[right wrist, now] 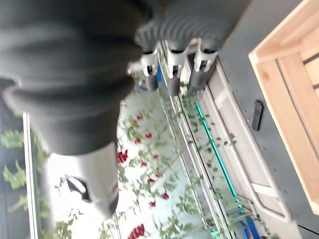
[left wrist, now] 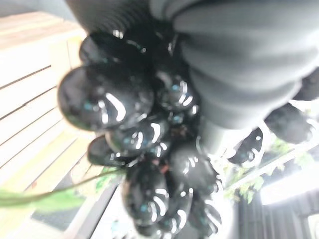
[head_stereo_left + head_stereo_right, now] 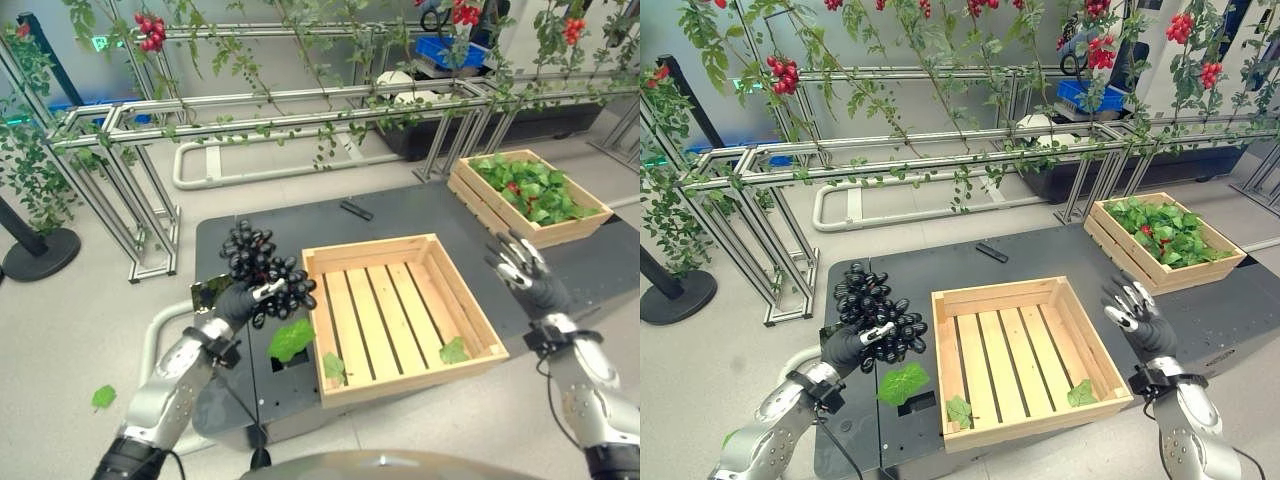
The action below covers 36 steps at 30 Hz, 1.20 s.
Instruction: Pick up the fruits from the basket on one side to the basket on the other side
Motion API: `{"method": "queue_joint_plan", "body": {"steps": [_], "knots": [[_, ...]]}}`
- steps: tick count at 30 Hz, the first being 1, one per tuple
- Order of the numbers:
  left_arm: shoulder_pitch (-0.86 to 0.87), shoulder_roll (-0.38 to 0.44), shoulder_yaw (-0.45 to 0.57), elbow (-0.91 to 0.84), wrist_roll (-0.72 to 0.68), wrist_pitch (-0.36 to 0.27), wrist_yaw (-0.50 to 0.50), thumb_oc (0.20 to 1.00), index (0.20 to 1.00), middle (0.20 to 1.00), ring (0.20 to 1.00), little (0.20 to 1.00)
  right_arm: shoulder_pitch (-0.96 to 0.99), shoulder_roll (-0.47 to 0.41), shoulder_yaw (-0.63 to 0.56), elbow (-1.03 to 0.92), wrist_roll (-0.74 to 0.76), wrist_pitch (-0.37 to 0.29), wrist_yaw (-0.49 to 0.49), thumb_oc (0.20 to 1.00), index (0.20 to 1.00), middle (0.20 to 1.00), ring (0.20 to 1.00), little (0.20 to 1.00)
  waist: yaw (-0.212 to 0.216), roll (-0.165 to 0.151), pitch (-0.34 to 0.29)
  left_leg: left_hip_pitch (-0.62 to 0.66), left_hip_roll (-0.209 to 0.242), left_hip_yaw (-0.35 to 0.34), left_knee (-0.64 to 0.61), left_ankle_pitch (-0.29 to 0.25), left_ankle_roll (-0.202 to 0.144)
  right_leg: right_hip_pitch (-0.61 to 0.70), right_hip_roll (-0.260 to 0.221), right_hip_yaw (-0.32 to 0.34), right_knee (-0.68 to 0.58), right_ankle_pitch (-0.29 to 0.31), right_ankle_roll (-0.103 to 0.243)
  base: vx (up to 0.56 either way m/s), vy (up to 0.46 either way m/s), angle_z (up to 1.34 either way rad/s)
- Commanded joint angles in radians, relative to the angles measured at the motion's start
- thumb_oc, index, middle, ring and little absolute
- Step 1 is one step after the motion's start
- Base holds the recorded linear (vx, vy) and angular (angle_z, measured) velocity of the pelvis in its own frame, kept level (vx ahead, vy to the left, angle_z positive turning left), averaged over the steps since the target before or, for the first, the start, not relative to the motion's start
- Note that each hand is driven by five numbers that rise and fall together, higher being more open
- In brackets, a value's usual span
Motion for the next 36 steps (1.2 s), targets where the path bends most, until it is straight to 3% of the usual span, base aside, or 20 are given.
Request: {"method": "queue_joint_plan", "body": {"steps": [1, 5, 7, 9, 11, 14, 15, 17, 19, 20, 22, 24, 26, 28, 30, 31, 33, 34, 35, 36], "knots": [[-0.033, 0.005, 0.107, -0.100, -0.070, -0.106, -0.025, 0.200, 0.200, 0.200, 0.200, 0.200, -0.062, -0.006, -0.044, -0.023, -0.044, -0.072, -0.003, 1.000, 1.000, 1.000, 1.000, 1.000, -0.011, -0.014, -0.002, 0.069, 0.019, -0.024, 0.082, -0.158, 0.026, -0.103, -0.023, -0.013, 0.136, -0.032, 0.022, 0.00, 0.000, 0.00], [-0.006, -0.012, 0.151, -0.123, -0.073, -0.125, -0.017, 0.200, 0.200, 0.200, 0.200, 0.200, -0.078, 0.001, -0.025, -0.034, -0.047, -0.068, 0.003, 1.000, 1.000, 1.000, 1.000, 1.000, -0.003, -0.004, 0.010, 0.069, 0.031, -0.022, 0.098, -0.161, 0.026, -0.139, -0.021, -0.010, 0.213, -0.065, 0.014, -0.07, -0.062, -0.07], [0.001, -0.023, 0.183, -0.147, -0.074, -0.154, 0.004, 0.200, 0.200, 0.200, 0.200, 0.200, -0.128, -0.017, 0.008, -0.042, -0.052, -0.073, 0.002, 1.000, 1.000, 1.000, 1.000, 1.000, 0.020, 0.004, 0.049, 0.039, 0.056, -0.035, 0.113, -0.147, 0.023, -0.204, -0.010, -0.010, 0.293, -0.094, 0.003, -0.25, -0.144, -0.08], [0.000, -0.026, 0.199, -0.173, -0.065, -0.172, 0.019, 0.200, 0.200, 0.200, 0.200, 0.200, -0.152, -0.016, 0.015, -0.062, -0.039, -0.090, -0.011, 1.000, 1.000, 1.000, 1.000, 1.000, 0.049, 0.007, 0.076, -0.038, 0.084, -0.080, 0.089, -0.065, -0.002, -0.249, 0.011, -0.043, 0.299, -0.110, -0.020, -0.34, -0.197, -0.12], [-0.018, -0.035, 0.200, -0.181, -0.051, -0.192, 0.040, 0.200, 0.200, 0.200, 0.200, 0.200, -0.157, -0.011, 0.007, -0.075, -0.041, -0.123, -0.036, 1.000, 1.000, 1.000, 1.000, 1.000, 0.066, 0.009, 0.085, -0.114, 0.104, -0.102, 0.017, 0.051, -0.054, -0.288, 0.014, -0.105, 0.283, -0.112, -0.027, -0.32, -0.131, 0.15], [-0.033, -0.047, 0.220, -0.190, -0.043, -0.205, 0.040, 0.200, 0.200, 0.200, 0.200, 0.200, -0.165, -0.005, -0.023, -0.098, -0.039, -0.132, -0.054, 1.000, 1.000, 1.000, 1.000, 1.000, 0.061, -0.016, 0.069, -0.132, 0.090, -0.091, 0.036, 0.012, -0.047, -0.297, -0.011, -0.153, 0.209, -0.077, -0.021, -0.26, -0.119, 1.05], [-0.012, -0.070, 0.239, -0.184, -0.051, -0.212, 0.042, 0.200, 0.200, 0.200, 0.200, 0.200, -0.155, 0.024, -0.020, -0.104, -0.028, -0.153, -0.060, 1.000, 1.000, 1.000, 1.000, 1.000, 0.040, -0.024, 0.058, -0.080, 0.089, -0.054, 0.142, -0.065, -0.025, -0.296, -0.015, -0.209, 0.166, -0.047, -0.025, -0.26, -0.150, 0.80], [0.013, -0.081, 0.254, -0.189, -0.053, -0.214, 0.029, 0.200, 0.200, 0.200, 0.200, 0.200, -0.141, 0.036, -0.022, -0.115, -0.032, -0.146, -0.049, 1.000, 1.000, 1.000, 1.000, 1.000, 0.022, -0.022, 0.048, 0.000, 0.068, -0.061, 0.239, -0.148, -0.024, -0.299, -0.030, -0.238, 0.137, -0.011, -0.029, -0.23, -0.075, 0.51], [0.033, -0.094, 0.274, -0.189, -0.038, -0.228, 0.040, 0.200, 0.200, 0.200, 0.200, 0.200, -0.135, 0.047, -0.024, -0.109, -0.034, -0.146, -0.050, 1.000, 1.000, 1.000, 1.000, 1.000, 0.007, -0.009, 0.041, 0.091, 0.032, -0.120, 0.333, -0.198, -0.034, -0.305, -0.035, -0.244, 0.107, 0.031, -0.027, -0.14, 0.067, 0.69], [0.034, -0.094, 0.275, -0.190, -0.038, -0.228, 0.040, 0.200, 0.200, 0.200, 0.200, 0.200, -0.135, 0.047, -0.023, -0.109, -0.035, -0.147, -0.051, 1.000, 1.000, 1.000, 1.000, 1.000, 0.005, -0.007, 0.043, 0.090, 0.034, -0.123, 0.340, -0.203, -0.034, -0.302, -0.033, -0.246, 0.106, 0.031, -0.027, -0.19, 0.143, 1.10], [0.034, -0.106, 0.309, -0.187, -0.014, -0.255, 0.082, 0.200, 0.200, 0.200, 0.200, 0.200, -0.140, 0.054, -0.024, -0.099, -0.037, -0.149, -0.060, 1.000, 1.000, 1.000, 1.000, 1.000, -0.009, 0.012, 0.034, 0.171, -0.007, -0.181, 0.373, -0.264, -0.024, -0.338, -0.050, -0.247, 0.106, 0.075, -0.016, -0.26, 0.233, 0.91], [0.032, -0.110, 0.324, -0.202, 0.002, -0.263, 0.099, 0.200, 0.200, 0.200, 0.200, 0.200, -0.132, 0.062, -0.035, -0.114, -0.034, -0.151, -0.069, 1.000, 1.000, 1.000, 1.000, 1.000, -0.022, 0.023, 0.039, 0.184, -0.003, -0.151, 0.334, -0.322, -0.002, -0.362, -0.081, -0.258, 0.130, 0.087, 0.000, -0.25, 0.263, 0.33], [0.028, -0.116, 0.312, -0.206, 0.008, -0.257, 0.100, 0.200, 0.200, 0.200, 0.200, 0.200, -0.120, 0.071, -0.042, -0.111, -0.033, -0.147, -0.075, 1.000, 1.000, 1.000, 1.000, 1.000, -0.032, 0.015, 0.040, 0.204, -0.009, -0.094, 0.305, -0.414, 0.023, -0.373, -0.116, -0.258, 0.145, 0.106, 0.016, -0.20, 0.283, 0.32], [0.022, -0.108, 0.309, -0.209, 0.047, -0.270, 0.111, 0.200, 0.200, 0.200, 0.200, 0.200, -0.113, 0.087, -0.046, -0.104, -0.047, -0.150, -0.093, 1.000, 1.000, 1.000, 1.000, 1.000, -0.033, -0.005, 0.053, 0.183, -0.043, -0.071, 0.314, -0.468, 0.050, -0.385, -0.154, -0.239, 0.114, 0.171, 0.056, -0.27, 0.331, 0.16], [0.013, -0.104, 0.314, -0.205, 0.056, -0.270, 0.119, 0.200, 0.200, 0.200, 0.200, 0.200, -0.107, 0.100, -0.047, -0.111, -0.053, -0.150, -0.098, 1.000, 1.000, 1.000, 1.000, 1.000, -0.029, -0.020, 0.064, 0.166, -0.066, -0.064, 0.322, -0.477, 0.061, -0.388, -0.170, -0.230, 0.091, 0.198, 0.074, -0.28, 0.246, 0.23], [0.010, -0.095, 0.327, -0.198, 0.076, -0.270, 0.130, 0.200, 0.200, 0.200, 0.200, 0.200, -0.102, 0.119, -0.038, -0.112, -0.073, -0.148, -0.103, 1.000, 1.000, 1.000, 1.000, 1.000, -0.025, -0.038, 0.087, 0.141, -0.097, -0.040, 0.307, -0.465, 0.072, -0.391, -0.198, -0.235, 0.046, 0.250, 0.111, -0.34, 0.272, 0.10], [0.012, -0.086, 0.336, -0.202, 0.105, -0.273, 0.142, 0.200, 0.200, 0.200, 0.200, 0.200, -0.107, 0.129, -0.035, -0.115, -0.080, -0.146, -0.104, 1.000, 1.000, 1.000, 1.000, 1.000, -0.022, -0.050, 0.100, 0.130, -0.112, -0.033, 0.304, -0.452, 0.076, -0.393, -0.216, -0.228, 0.027, 0.268, 0.125, -0.37, 0.264, -0.08], [0.018, -0.085, 0.349, -0.199, 0.108, -0.274, 0.154, 0.200, 0.200, 0.200, 0.200, 0.200, -0.093, 0.149, -0.033, -0.098, -0.087, -0.144, -0.122, 1.000, 1.000, 1.000, 1.000, 1.000, -0.044, -0.034, 0.121, 0.103, -0.109, -0.049, 0.281, -0.417, 0.095, -0.405, -0.200, -0.074, 0.081, 0.242, 0.124, -0.29, 0.180, -0.21], [0.017, -0.085, 0.350, -0.198, 0.108, -0.274, 0.154, 0.200, 0.200, 0.200, 0.200, 0.200, -0.095, 0.150, -0.033, -0.097, -0.087, -0.144, -0.122, 1.000, 1.000, 1.000, 1.000, 1.000, -0.042, -0.043, 0.118, 0.099, -0.120, -0.046, 0.276, -0.409, 0.097, -0.418, -0.210, -0.065, 0.088, 0.242, 0.124, -0.45, 0.290, 0.21], [0.010, -0.074, 0.348, -0.184, 0.117, -0.273, 0.161, 0.200, 0.200, 0.200, 0.200, 0.200, -0.083, 0.147, -0.026, -0.105, -0.096, -0.138, -0.113, 1.000, 1.000, 1.000, 1.000, 1.000, -0.043, -0.030, 0.118, 0.079, -0.126, -0.043, 0.271, -0.400, 0.110, -0.401, -0.170, 0.012, 0.148, 0.192, 0.108, -0.33, 0.179, 0.27]]}}
